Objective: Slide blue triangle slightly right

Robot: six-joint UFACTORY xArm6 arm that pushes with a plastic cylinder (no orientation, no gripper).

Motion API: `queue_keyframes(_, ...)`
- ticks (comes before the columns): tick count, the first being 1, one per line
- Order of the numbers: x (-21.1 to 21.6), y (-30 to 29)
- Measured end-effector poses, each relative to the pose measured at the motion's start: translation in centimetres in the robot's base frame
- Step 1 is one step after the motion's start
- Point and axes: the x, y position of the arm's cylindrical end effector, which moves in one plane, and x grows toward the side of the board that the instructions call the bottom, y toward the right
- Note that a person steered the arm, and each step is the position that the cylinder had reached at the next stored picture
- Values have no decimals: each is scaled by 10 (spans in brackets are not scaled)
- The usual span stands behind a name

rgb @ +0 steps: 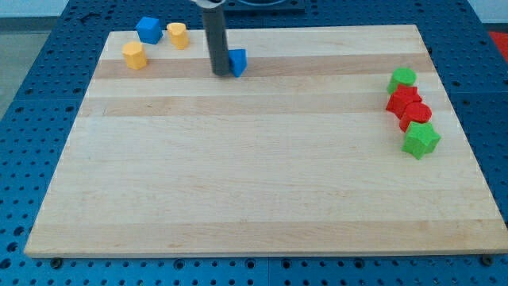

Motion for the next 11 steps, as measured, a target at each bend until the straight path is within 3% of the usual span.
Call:
queue_keyframes(3,-14,81)
queue_keyframes(6,-7,14)
queue_keyframes(11,-41,23)
